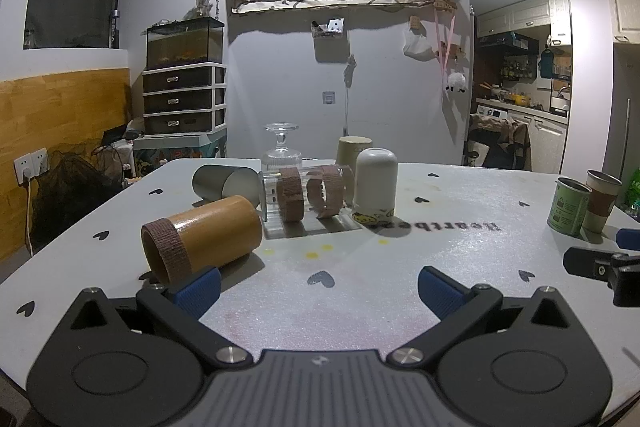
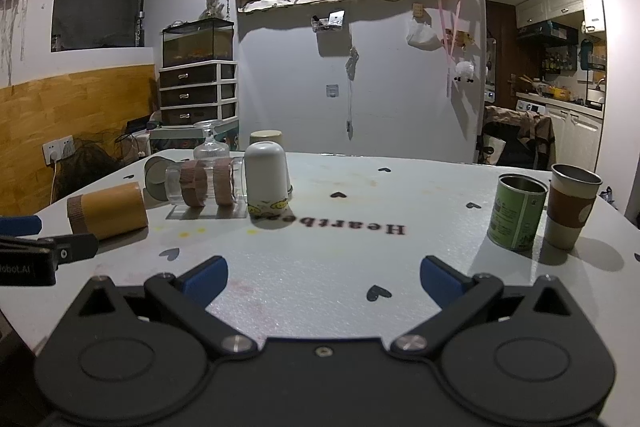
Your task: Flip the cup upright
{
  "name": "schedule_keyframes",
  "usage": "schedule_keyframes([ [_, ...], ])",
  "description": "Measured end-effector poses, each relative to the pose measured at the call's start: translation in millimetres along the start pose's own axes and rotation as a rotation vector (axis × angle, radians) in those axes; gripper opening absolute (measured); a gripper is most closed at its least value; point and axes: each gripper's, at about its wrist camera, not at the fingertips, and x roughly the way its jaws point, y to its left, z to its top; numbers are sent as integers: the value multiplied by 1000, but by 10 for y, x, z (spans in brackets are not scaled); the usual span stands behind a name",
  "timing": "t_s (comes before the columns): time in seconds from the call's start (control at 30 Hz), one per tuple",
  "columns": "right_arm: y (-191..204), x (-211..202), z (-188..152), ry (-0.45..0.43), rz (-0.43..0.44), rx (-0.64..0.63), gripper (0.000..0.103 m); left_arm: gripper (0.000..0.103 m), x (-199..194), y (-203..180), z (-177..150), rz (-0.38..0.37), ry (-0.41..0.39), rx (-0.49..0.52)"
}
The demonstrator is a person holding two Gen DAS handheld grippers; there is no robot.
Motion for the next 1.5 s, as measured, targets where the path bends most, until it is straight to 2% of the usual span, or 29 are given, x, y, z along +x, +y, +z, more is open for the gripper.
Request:
schedule_keyframes([
  [1.07, 0, 0, 0, 1, 0, 1, 103, 103, -22, 0, 3, -2, 3, 2],
  [1.27, 6, -11, 2, -4, 3, 2, 103, 103, 40, -70, -75, -1, 9, 11],
  [1.5, -45, -19, -11, -10, 35, 7, 103, 103, 65, 123, -30, 15, -4, 4],
])
